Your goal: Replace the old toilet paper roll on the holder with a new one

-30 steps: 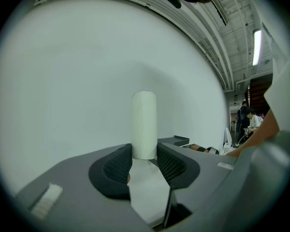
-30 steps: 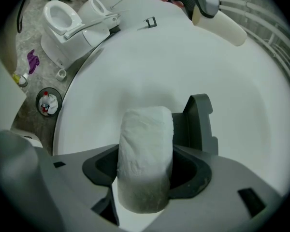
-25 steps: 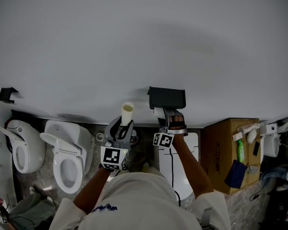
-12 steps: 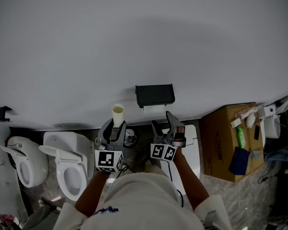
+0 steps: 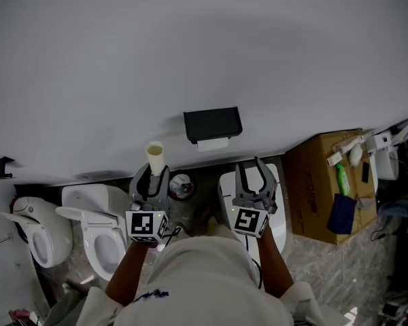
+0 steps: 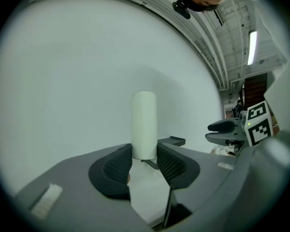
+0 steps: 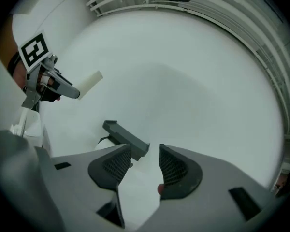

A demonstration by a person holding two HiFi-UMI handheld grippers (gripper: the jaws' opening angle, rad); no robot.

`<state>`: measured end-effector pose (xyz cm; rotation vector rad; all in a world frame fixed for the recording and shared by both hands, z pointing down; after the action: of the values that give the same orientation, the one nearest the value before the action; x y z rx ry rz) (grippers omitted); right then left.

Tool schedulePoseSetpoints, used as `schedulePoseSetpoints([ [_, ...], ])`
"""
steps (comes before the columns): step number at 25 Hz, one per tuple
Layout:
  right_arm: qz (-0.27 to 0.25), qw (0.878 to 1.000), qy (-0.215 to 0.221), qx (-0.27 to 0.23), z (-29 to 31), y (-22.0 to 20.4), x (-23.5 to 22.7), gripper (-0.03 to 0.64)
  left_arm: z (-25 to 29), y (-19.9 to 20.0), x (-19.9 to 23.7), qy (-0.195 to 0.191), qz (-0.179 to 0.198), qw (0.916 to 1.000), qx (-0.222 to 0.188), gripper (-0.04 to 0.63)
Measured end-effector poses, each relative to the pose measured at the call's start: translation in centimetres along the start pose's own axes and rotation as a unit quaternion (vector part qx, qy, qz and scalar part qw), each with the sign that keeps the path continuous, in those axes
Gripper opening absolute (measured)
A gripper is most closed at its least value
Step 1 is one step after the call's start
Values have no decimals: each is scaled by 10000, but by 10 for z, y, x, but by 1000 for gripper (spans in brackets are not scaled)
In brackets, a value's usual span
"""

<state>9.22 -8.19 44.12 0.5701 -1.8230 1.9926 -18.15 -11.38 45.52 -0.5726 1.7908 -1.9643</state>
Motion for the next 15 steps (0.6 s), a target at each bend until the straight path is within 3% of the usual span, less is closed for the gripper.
schedulePoseSetpoints([
  [4,569,9978,-152,-293,-12,7,-17,125,-5,4,1,46,38,10000,-52,160],
  [8,1323,9906,-272,-201,-21,6,-34,26,-6,5,1,76,17,9999,-74,160],
  [15,2062,9784,-105,-99,-31,5,-49,3,-6,8,2,-9,0,10000,-94,158],
])
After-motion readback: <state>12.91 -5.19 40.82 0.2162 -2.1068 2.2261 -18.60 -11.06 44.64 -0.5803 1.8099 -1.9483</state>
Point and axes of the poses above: the fingertips, and each gripper's own axes: z forward along the fingers, x to its left, y out of its top, the point moved 9 cm from there along -z, backward along the fingers, and after that the axes turned 6 degrees about -y, right-handed, at the moved point
